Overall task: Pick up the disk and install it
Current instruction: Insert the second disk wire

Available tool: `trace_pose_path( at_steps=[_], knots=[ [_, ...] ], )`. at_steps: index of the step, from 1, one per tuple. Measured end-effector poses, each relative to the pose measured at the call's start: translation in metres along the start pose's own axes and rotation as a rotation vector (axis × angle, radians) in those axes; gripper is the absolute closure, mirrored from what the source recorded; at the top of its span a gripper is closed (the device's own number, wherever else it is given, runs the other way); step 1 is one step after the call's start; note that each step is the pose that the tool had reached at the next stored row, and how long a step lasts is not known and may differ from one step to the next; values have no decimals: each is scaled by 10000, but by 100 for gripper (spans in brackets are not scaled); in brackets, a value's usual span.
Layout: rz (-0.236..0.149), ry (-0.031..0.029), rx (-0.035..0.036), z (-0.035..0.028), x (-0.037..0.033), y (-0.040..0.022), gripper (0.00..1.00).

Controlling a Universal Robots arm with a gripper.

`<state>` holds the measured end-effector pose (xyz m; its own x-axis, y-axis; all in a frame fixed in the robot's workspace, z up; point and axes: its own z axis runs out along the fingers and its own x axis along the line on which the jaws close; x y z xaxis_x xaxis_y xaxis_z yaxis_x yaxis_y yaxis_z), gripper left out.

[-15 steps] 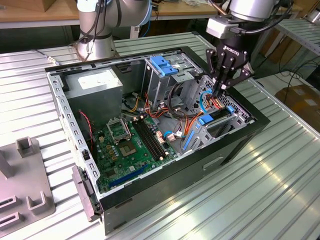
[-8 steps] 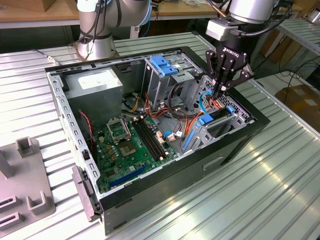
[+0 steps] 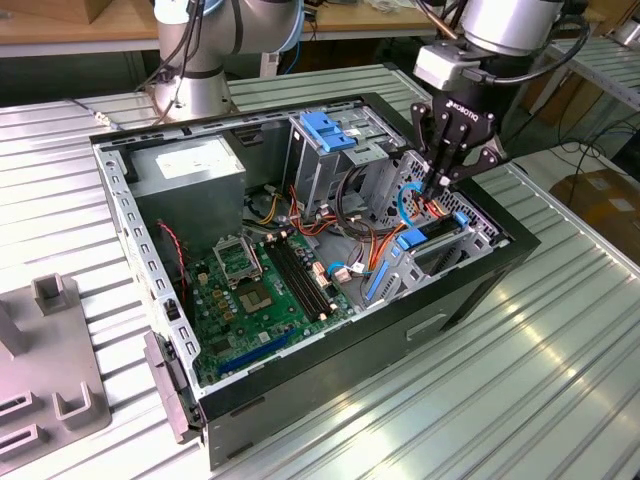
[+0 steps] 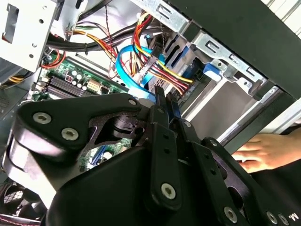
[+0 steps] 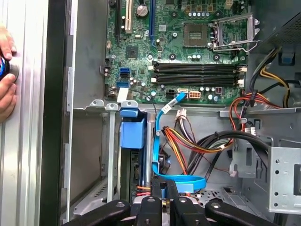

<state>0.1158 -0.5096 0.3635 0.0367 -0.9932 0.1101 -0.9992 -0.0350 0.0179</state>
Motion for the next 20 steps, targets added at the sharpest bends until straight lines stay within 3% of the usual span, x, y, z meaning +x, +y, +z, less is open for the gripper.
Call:
trace_pose_path(
  at_steps=[5, 12, 14, 15, 17, 20],
  knots=[
    [-84, -325, 23, 7, 56, 35, 84],
    [-121, -832, 65, 32, 235, 51, 84],
    [-130, -924, 94, 42, 312, 53, 84],
    [-137, -931, 141, 50, 340, 57, 84],
    [-180, -932, 302, 66, 363, 84, 84],
    [-203, -938, 415, 78, 386, 102, 84]
  ],
)
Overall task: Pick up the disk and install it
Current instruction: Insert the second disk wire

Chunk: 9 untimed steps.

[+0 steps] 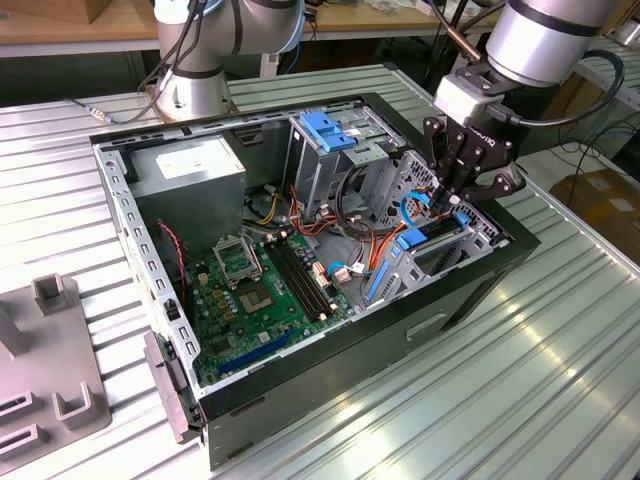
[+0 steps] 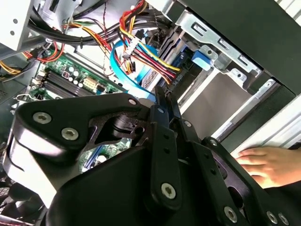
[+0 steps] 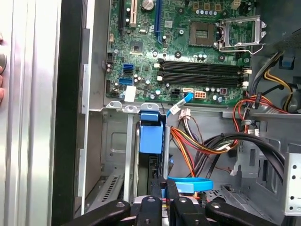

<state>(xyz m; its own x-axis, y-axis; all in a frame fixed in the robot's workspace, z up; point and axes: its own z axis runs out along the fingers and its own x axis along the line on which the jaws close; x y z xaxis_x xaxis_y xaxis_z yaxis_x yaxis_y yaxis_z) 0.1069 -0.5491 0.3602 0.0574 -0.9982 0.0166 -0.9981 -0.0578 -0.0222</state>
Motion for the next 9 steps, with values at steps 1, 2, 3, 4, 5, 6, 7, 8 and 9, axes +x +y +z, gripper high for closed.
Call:
trace_pose_path(
  at_steps=[1, 2, 3, 4, 5, 6, 7, 8, 9],
  knots=[
    [-11, -2, 44, 2, 11, 6, 84],
    [-20, -2, 83, 3, 19, 11, 84],
    [-31, -4, 119, 5, 25, 14, 84],
    [-43, -9, 154, 7, 29, 19, 84],
    [-52, -21, 184, 9, 30, 24, 84],
    [-57, -45, 225, 14, 30, 39, 84],
    [-58, -73, 258, 20, 29, 60, 84],
    [-58, -86, 268, 25, 31, 63, 84],
    [-58, -95, 276, 29, 32, 63, 84]
  ],
)
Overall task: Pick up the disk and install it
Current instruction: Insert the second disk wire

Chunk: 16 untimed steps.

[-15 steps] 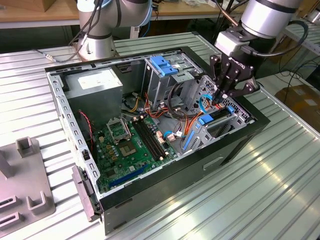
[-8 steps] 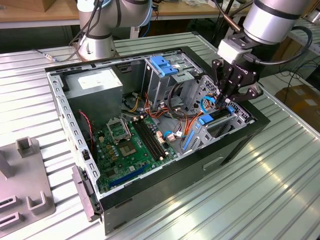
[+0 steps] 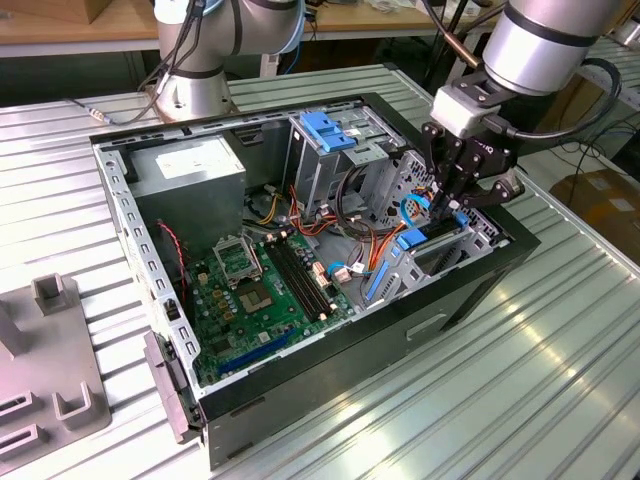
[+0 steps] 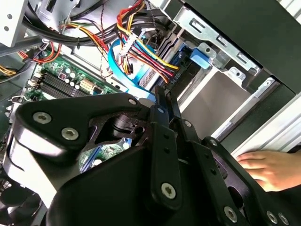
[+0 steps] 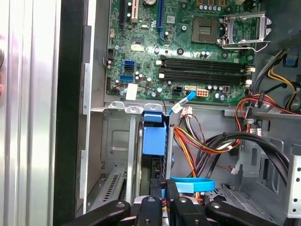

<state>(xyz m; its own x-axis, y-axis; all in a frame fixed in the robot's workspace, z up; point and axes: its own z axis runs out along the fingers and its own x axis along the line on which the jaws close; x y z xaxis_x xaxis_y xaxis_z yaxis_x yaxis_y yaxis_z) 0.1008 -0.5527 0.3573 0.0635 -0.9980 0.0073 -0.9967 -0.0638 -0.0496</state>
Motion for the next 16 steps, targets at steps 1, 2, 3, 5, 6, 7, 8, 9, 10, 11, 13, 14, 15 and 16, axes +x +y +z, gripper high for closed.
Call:
trace_pose_path(
  at_steps=[1, 2, 3, 5, 6, 7, 8, 9, 10, 11, 13, 14, 15, 16],
  knots=[
    [1, -14, 6, 4, 0, 1, 84],
    [3, -42, 10, 7, 2, 1, 84],
    [13, -188, 21, 13, 32, 5, 84],
    [17, -294, 28, 20, 63, 6, 84],
    [19, -341, 30, 24, 75, 8, 84],
    [21, -377, 33, 27, 83, 8, 84],
    [45, -422, 36, 36, 96, 9, 84],
    [92, -463, 39, 46, 103, 10, 84],
    [127, -471, 39, 52, 107, 8, 84],
    [164, -475, 40, 55, 111, 6, 84],
    [222, -479, 43, 59, 117, 5, 84],
    [260, -478, 43, 59, 128, 6, 84],
    [268, -483, 44, 59, 138, 6, 84],
    [275, -509, 46, 60, 148, 7, 84]
  ],
)
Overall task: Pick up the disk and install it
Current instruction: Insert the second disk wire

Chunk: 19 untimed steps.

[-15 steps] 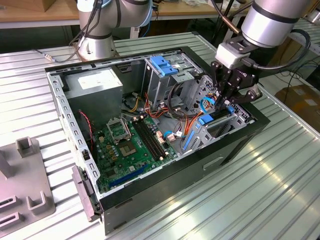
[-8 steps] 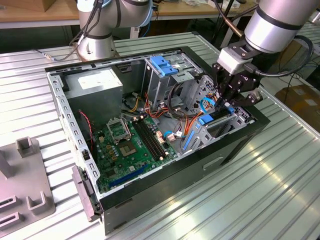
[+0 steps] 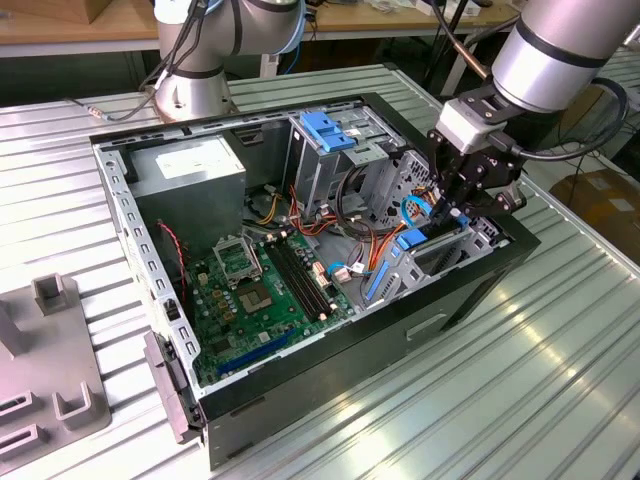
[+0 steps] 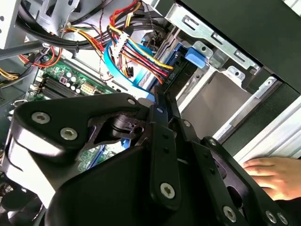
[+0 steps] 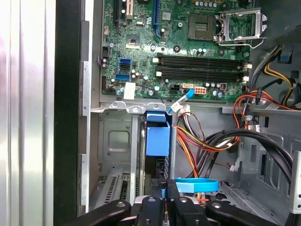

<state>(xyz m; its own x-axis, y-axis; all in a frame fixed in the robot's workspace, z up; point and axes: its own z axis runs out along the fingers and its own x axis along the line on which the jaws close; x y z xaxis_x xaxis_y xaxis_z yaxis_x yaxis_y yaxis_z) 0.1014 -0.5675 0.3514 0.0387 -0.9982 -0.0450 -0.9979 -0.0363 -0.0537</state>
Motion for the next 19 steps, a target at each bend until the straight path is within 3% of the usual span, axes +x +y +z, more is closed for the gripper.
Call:
trace_pose_path(
  at_steps=[9, 14, 19],
  knots=[
    [292, -166, 20, 12, 21, 1, 84],
    [451, -227, 30, 26, 22, 2, 84],
    [456, -243, 30, 31, 23, -9, 84]
  ],
)
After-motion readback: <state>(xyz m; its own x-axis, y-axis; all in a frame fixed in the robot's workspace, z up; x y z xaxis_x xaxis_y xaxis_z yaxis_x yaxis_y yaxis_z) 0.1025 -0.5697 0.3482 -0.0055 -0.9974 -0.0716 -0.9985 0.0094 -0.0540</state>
